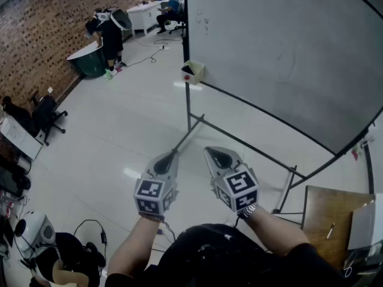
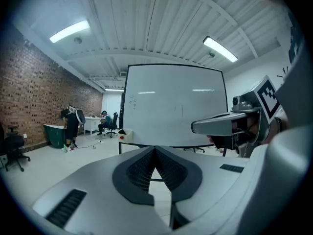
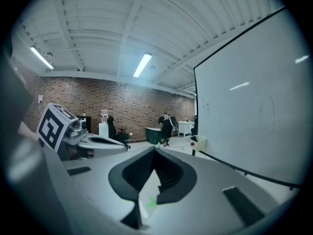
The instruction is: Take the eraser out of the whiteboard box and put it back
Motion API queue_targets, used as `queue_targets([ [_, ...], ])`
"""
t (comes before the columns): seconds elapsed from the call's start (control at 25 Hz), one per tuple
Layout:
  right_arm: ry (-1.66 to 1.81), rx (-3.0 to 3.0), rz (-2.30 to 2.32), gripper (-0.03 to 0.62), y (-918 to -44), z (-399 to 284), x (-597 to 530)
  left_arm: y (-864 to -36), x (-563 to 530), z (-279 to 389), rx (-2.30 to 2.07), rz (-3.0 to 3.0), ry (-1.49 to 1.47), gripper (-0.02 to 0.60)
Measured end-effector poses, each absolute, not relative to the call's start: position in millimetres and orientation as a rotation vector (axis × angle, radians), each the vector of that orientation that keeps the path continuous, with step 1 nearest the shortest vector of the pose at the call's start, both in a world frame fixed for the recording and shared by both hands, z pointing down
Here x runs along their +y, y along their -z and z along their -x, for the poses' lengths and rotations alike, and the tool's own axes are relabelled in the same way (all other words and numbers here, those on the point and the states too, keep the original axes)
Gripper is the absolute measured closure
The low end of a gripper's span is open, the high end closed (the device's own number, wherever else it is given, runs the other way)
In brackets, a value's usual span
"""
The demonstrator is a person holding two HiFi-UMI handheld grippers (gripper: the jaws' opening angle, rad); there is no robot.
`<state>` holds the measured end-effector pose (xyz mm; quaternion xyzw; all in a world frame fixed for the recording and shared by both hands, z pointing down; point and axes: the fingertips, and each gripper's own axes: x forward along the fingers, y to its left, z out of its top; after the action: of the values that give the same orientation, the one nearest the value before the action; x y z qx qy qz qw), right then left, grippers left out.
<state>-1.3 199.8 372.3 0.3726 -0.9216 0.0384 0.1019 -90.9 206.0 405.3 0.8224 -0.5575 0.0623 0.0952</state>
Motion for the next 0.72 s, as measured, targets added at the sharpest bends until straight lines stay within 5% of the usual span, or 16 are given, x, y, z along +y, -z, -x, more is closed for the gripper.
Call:
queue_targets([
  [0.72, -0.124, -2.715, -1.122, 0.569, -376.9, -7.4, 170.4, -413.8, 176.6, 82.1, -1.628, -2.438, -0.193, 0.581],
])
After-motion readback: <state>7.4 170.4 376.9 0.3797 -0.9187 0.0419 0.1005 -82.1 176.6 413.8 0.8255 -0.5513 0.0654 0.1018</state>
